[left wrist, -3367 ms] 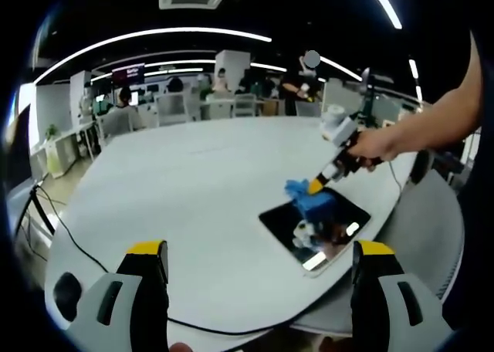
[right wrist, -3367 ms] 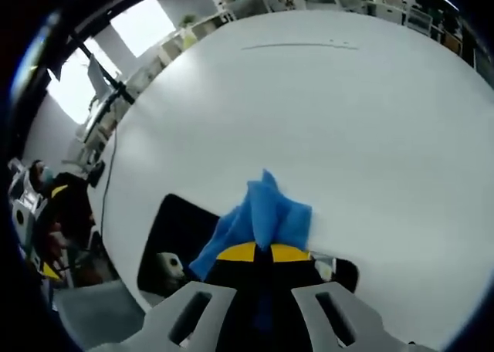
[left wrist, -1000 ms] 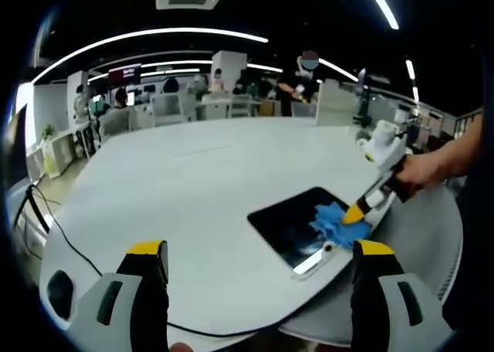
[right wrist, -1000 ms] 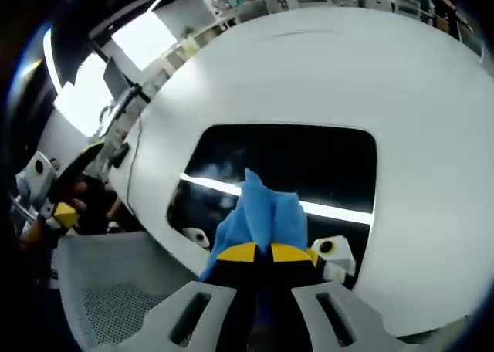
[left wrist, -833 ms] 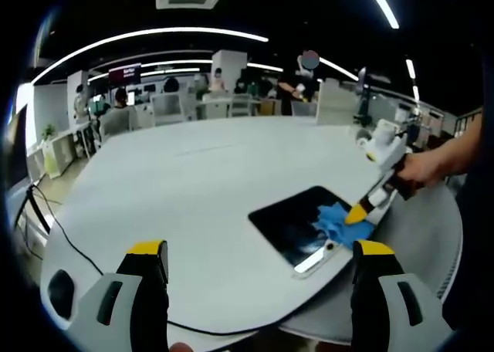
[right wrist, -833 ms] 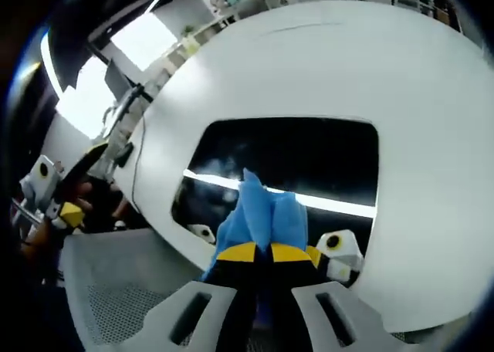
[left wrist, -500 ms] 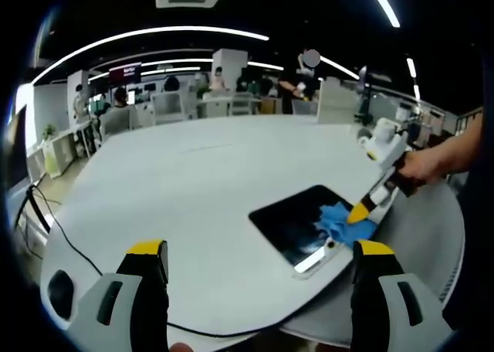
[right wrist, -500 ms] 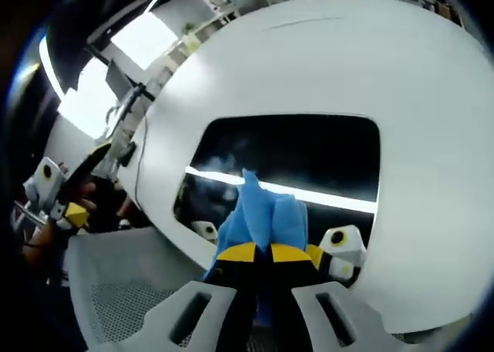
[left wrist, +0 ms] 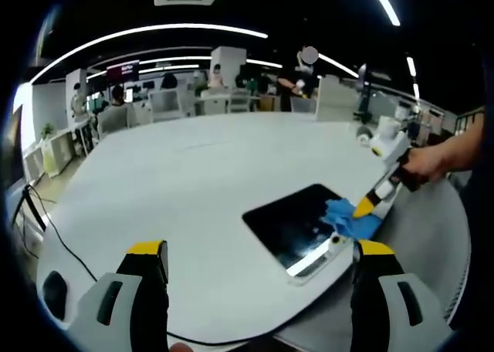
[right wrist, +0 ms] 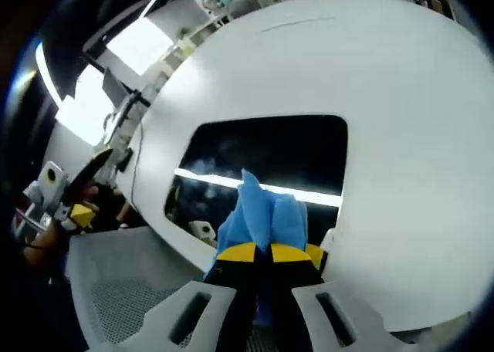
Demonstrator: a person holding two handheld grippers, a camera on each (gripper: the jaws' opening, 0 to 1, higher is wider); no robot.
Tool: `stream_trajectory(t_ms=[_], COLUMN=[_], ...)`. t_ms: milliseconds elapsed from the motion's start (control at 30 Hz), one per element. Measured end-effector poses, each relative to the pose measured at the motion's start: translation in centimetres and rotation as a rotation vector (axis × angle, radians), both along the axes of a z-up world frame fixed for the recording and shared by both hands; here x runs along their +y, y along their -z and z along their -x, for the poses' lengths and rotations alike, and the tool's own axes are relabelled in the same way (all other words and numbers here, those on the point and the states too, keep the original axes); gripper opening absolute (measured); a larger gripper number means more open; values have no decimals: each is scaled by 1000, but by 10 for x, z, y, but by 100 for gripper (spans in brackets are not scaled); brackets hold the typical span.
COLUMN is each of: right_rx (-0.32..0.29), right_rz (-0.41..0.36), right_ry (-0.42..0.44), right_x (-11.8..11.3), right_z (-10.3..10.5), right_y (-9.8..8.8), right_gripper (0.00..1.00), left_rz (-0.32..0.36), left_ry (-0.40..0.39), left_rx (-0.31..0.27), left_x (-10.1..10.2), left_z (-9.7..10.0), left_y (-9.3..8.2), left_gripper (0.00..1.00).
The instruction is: Wipe the mirror surface with the cleaning cloth until all visible marks leave the cleaned area.
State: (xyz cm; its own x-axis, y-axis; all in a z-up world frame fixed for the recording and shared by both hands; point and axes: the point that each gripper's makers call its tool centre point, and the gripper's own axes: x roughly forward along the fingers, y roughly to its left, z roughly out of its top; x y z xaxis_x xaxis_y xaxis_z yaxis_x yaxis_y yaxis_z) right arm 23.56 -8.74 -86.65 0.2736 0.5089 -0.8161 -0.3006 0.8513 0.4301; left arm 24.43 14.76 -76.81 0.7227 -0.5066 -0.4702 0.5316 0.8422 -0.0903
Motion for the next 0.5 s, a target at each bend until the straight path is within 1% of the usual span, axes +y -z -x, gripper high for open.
stream_trajectory(t_ms=[167,433,500], right_rx=[1,1,11], right_rz=[-3,1,5], right_ry=[19,19,31], right_x=[-11,-13,-13], right_z=[-1,-2,-5], right_y=[0,0,0], right_gripper=[0,0,0], left_rz=[0,-2,-3], left_ry=[-6,-22,-26], left_rx=[-2,-8,-8], left_x=[-3,-3,-2], left_z=[-3,-4,-3], left_y=[1,2,2], left_gripper=[100,100,100])
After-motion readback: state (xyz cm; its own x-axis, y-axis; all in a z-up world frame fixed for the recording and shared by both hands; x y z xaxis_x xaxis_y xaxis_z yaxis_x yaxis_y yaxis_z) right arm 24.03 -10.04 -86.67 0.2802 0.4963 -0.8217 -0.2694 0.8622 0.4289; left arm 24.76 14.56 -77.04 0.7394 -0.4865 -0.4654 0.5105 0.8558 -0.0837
